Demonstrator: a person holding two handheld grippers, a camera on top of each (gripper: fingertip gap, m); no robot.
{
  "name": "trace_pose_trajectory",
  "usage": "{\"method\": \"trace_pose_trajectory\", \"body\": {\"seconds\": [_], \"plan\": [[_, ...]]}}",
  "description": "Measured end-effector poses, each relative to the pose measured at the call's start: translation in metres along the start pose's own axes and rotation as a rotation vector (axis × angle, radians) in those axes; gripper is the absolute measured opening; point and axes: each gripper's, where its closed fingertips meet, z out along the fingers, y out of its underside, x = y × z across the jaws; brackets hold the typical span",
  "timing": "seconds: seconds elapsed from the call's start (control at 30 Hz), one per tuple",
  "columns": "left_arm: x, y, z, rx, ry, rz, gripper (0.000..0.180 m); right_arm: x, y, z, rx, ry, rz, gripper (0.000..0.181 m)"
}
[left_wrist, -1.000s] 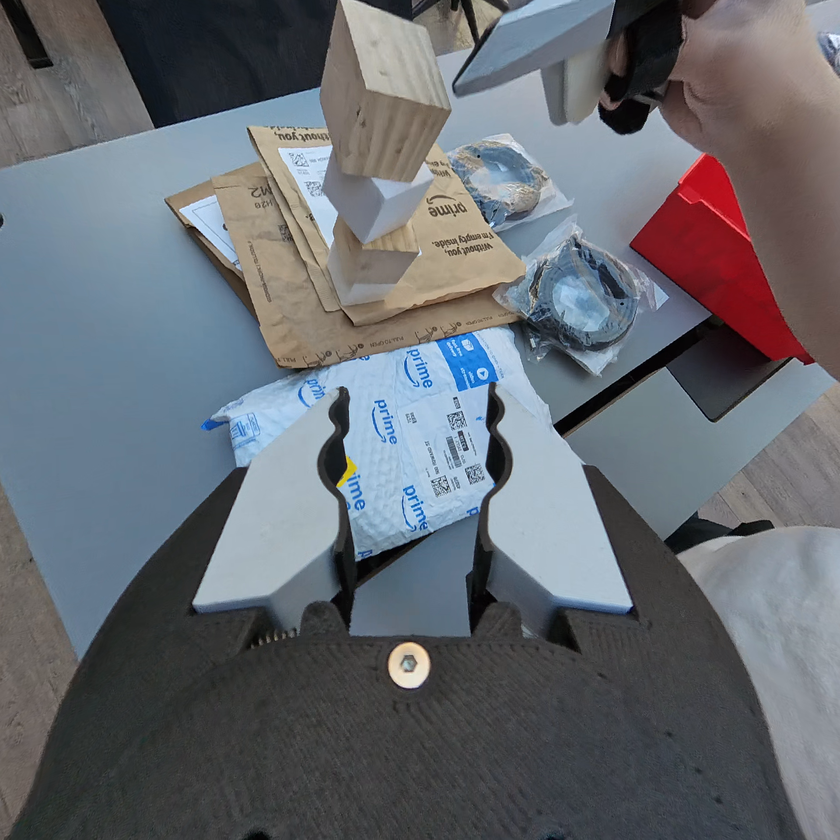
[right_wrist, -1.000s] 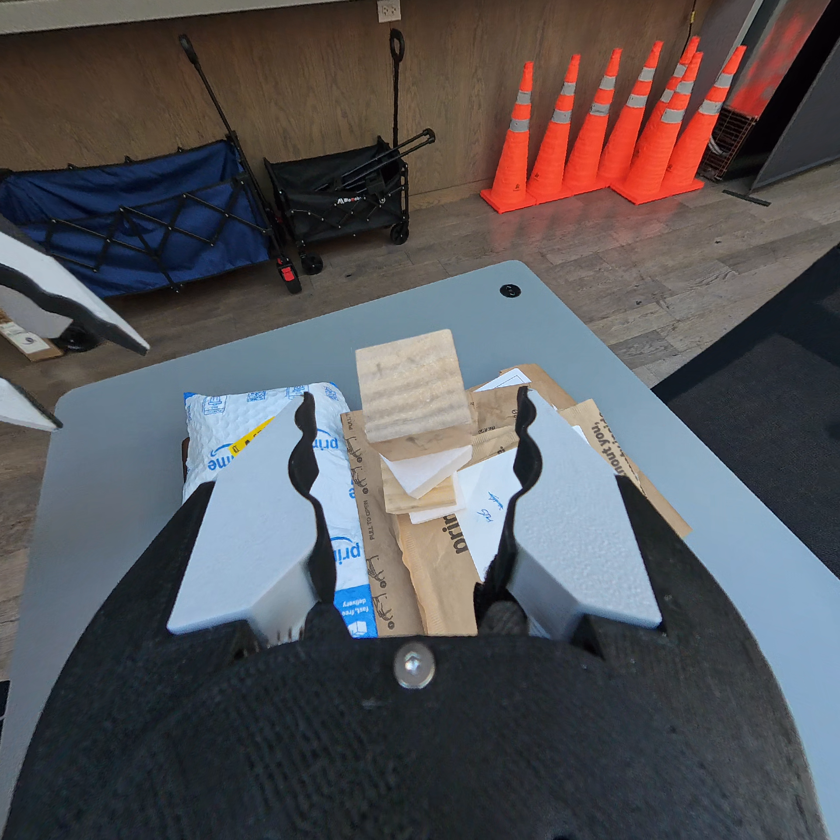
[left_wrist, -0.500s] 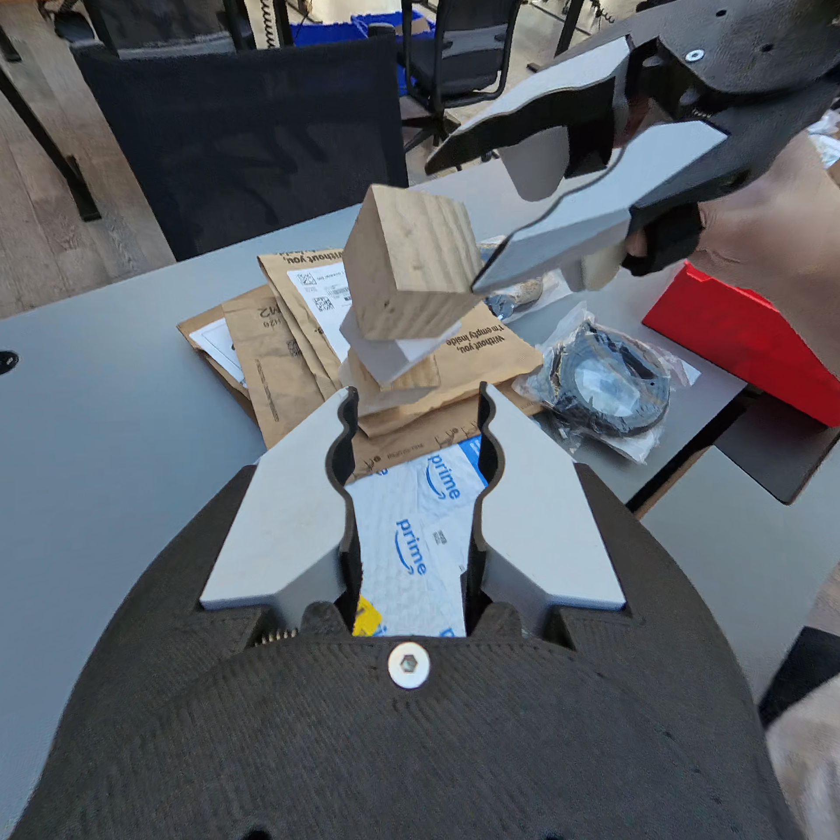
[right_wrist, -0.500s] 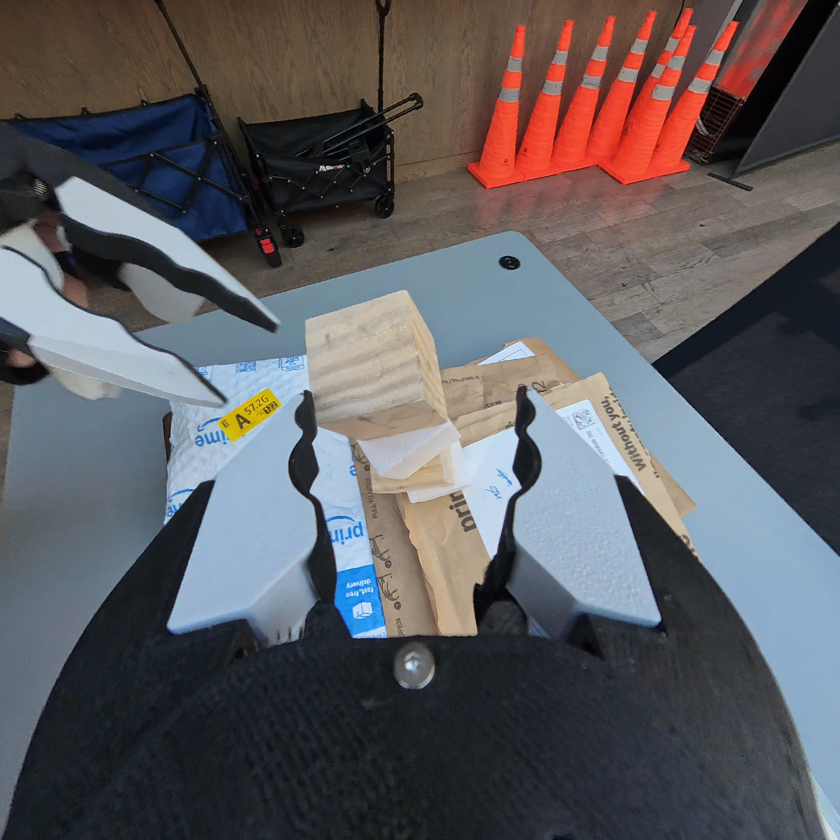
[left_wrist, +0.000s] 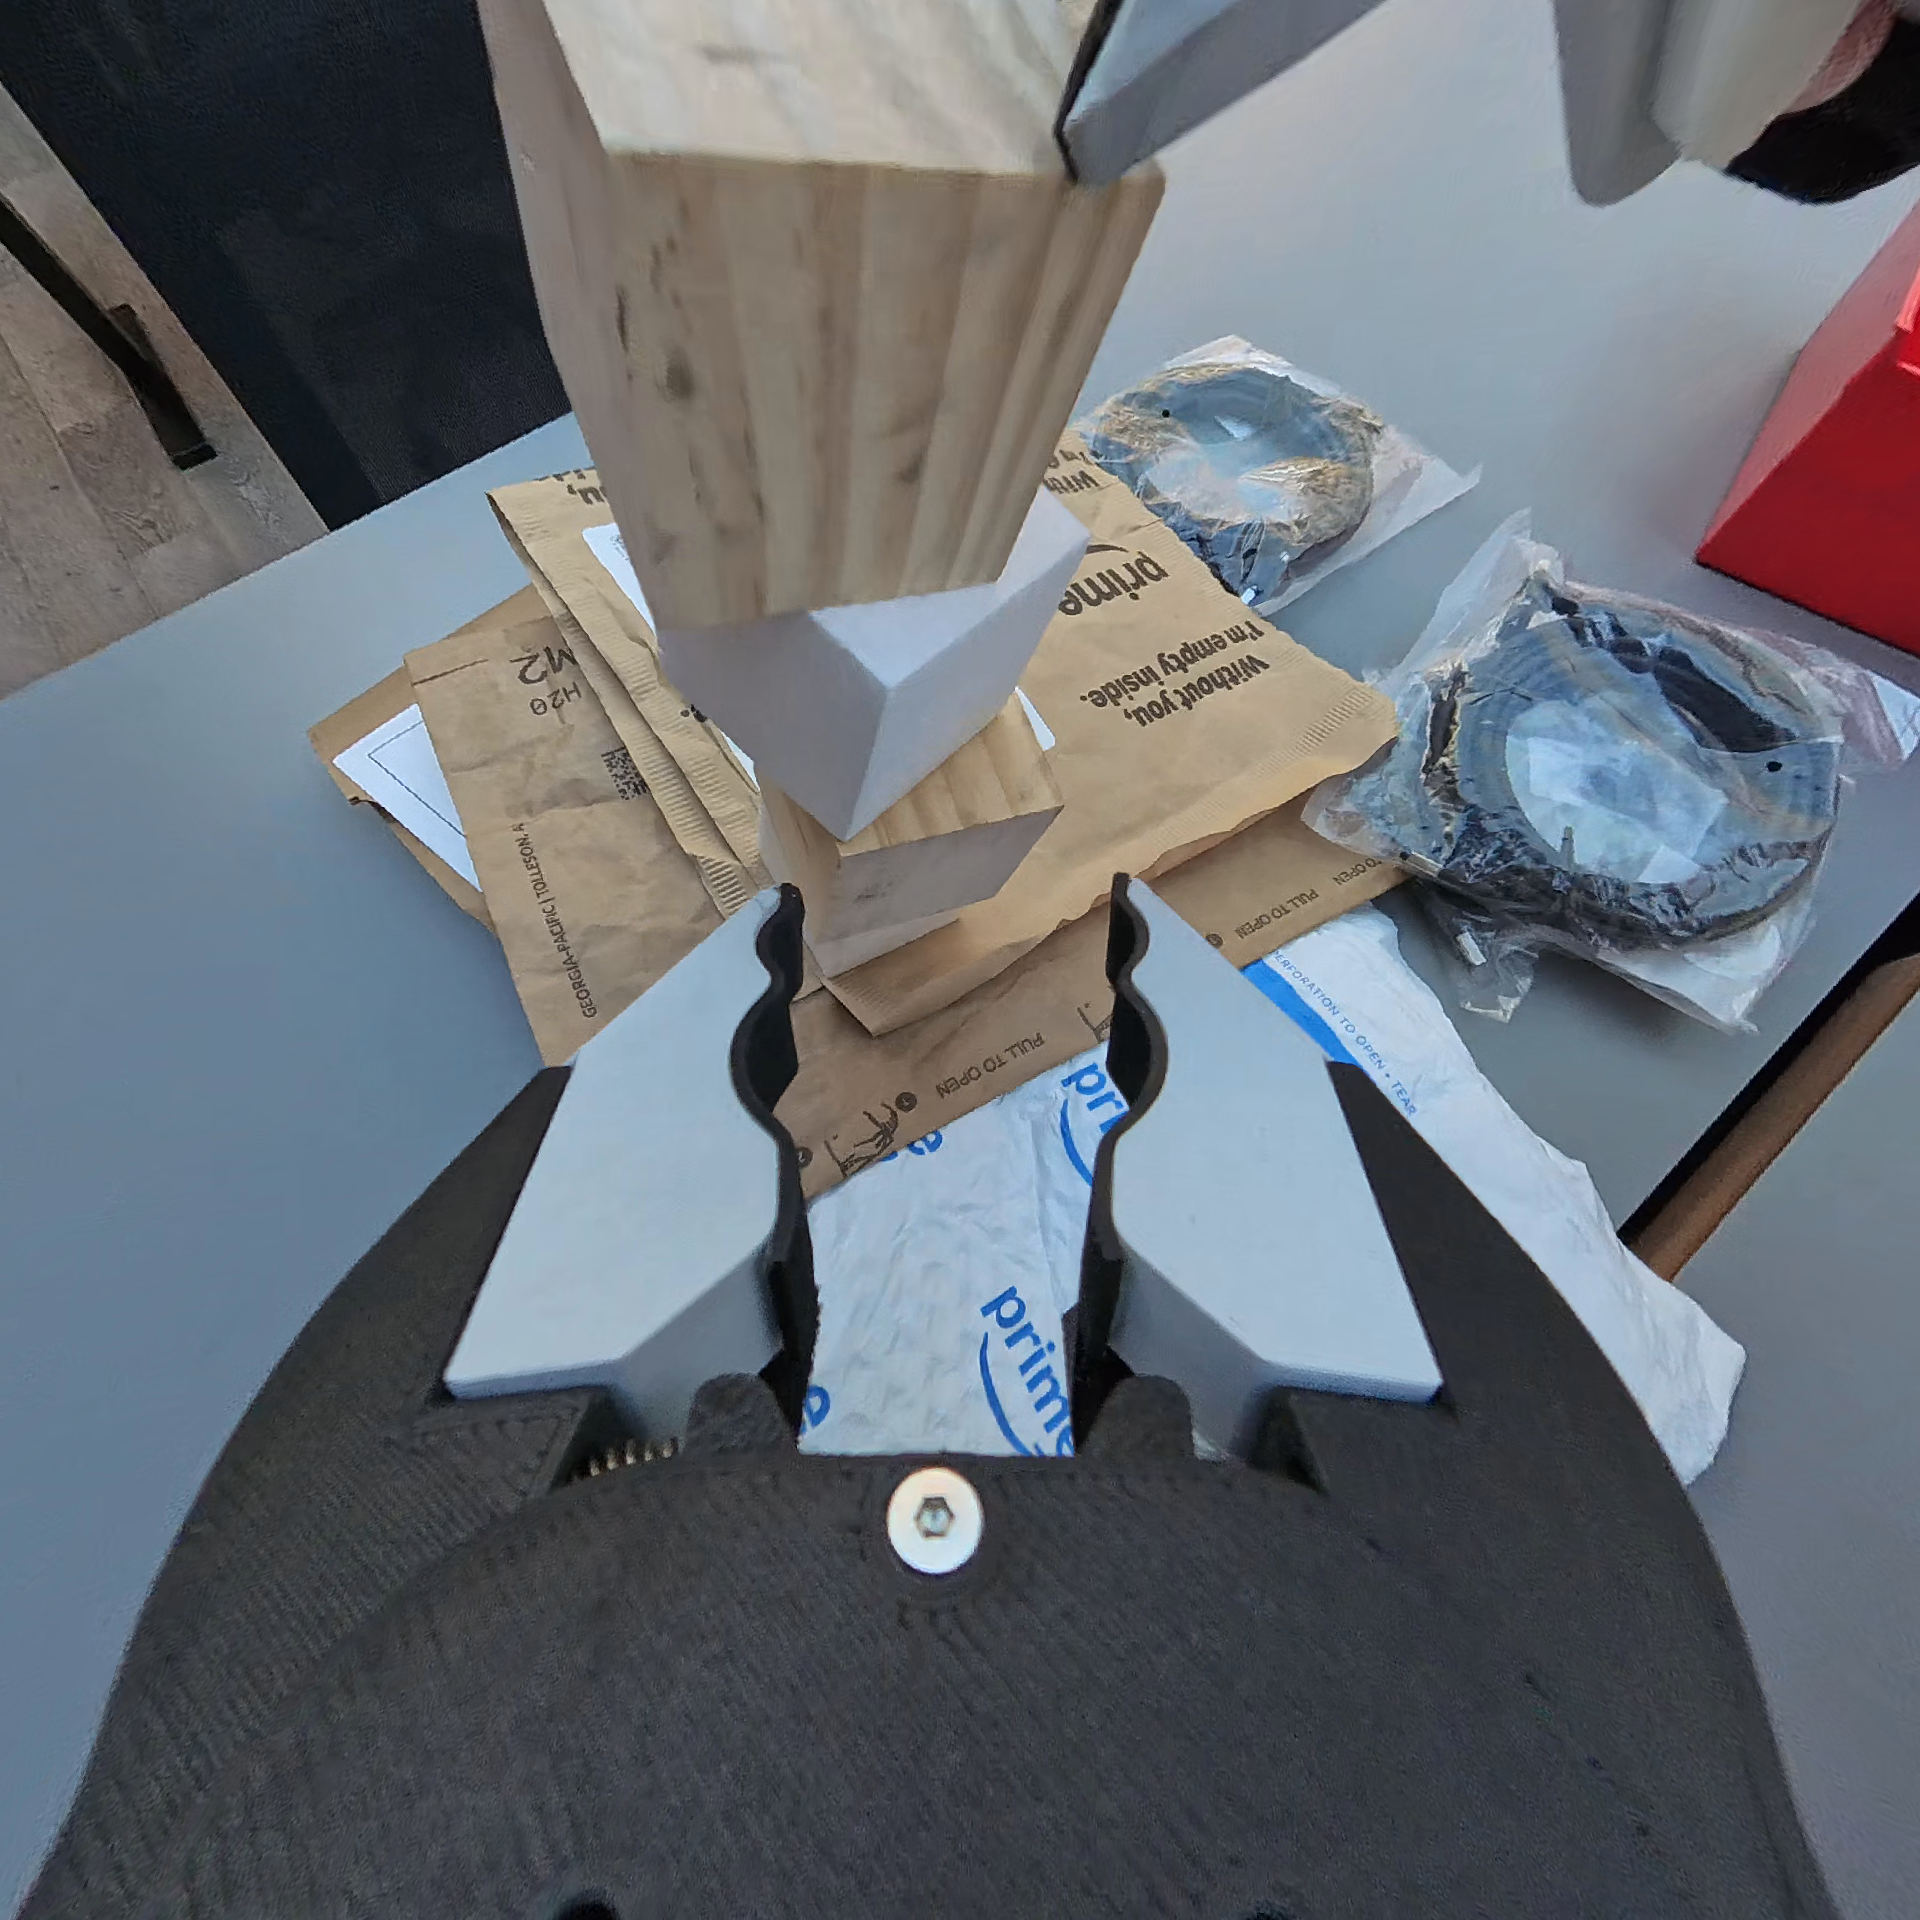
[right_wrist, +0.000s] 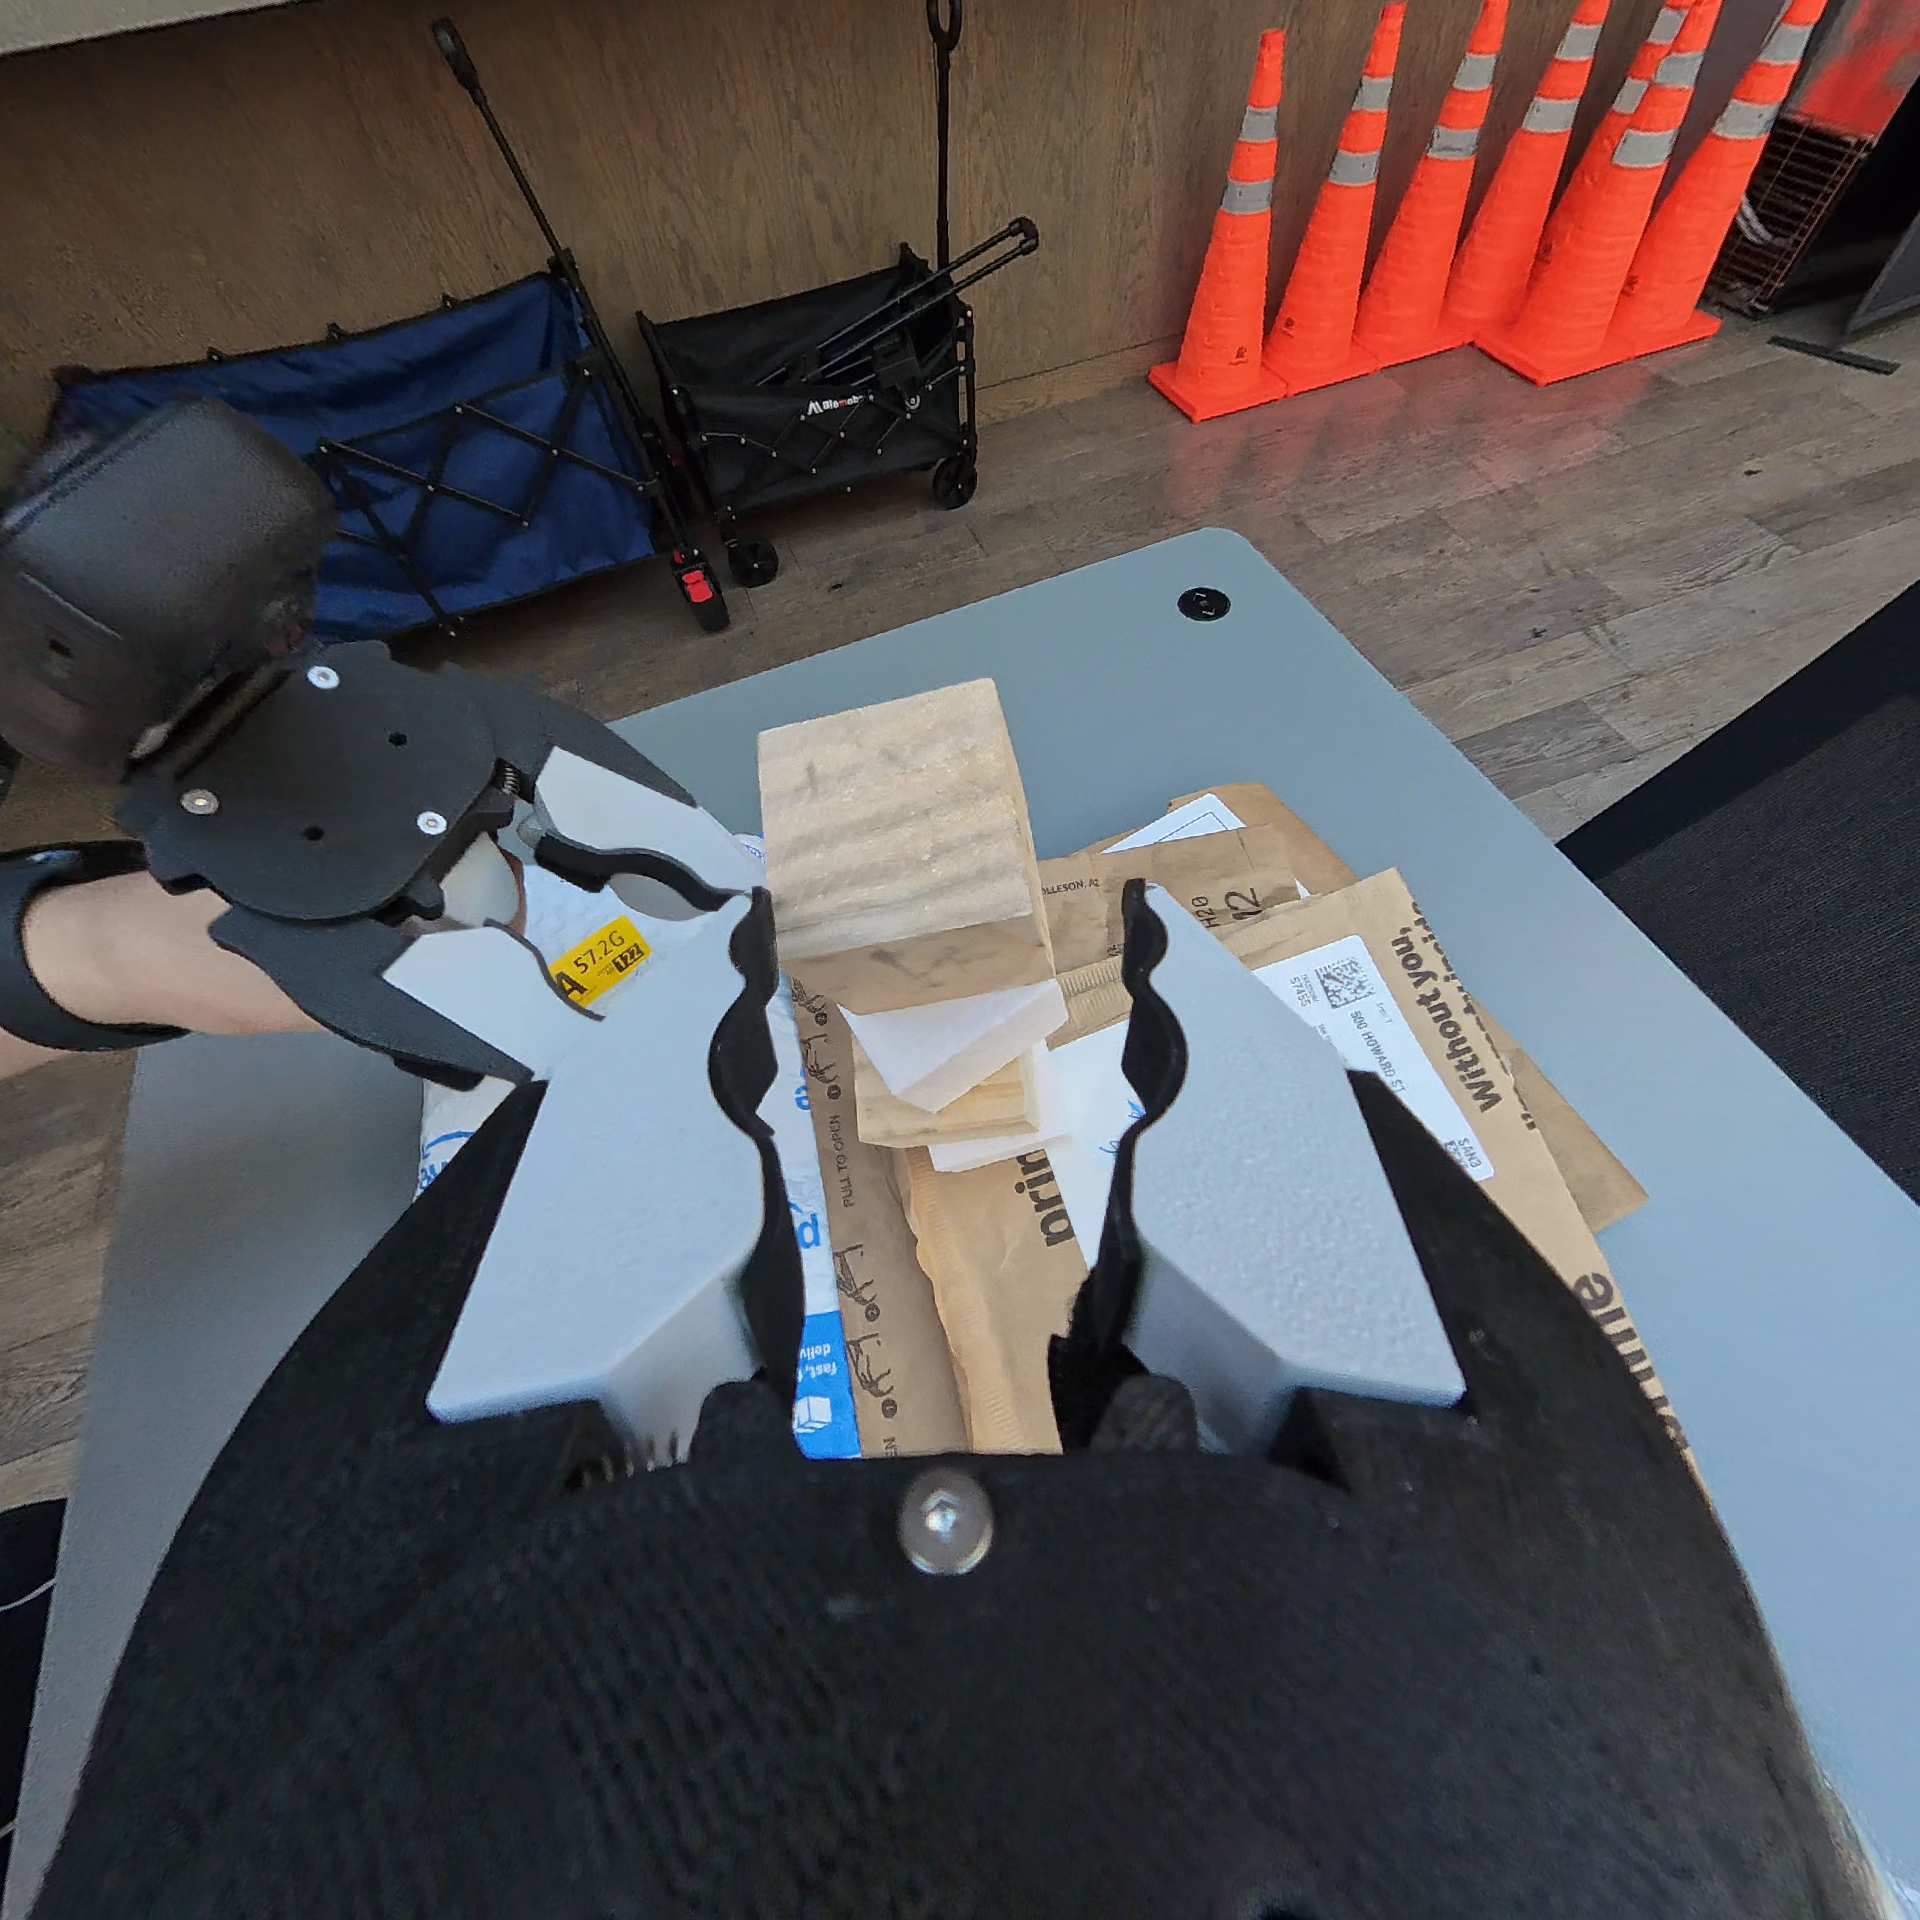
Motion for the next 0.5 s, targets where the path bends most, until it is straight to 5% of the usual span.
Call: {"method": "trace_pose_trajectory", "body": {"seconds": [0.5], "plan": [[-0.013, -0.005, 0.042, 0.084, -0.107, -0.1, 0.059, 0.013, -0.006, 0.009, -0.062, -0.029, -0.071, 0.059]]}}
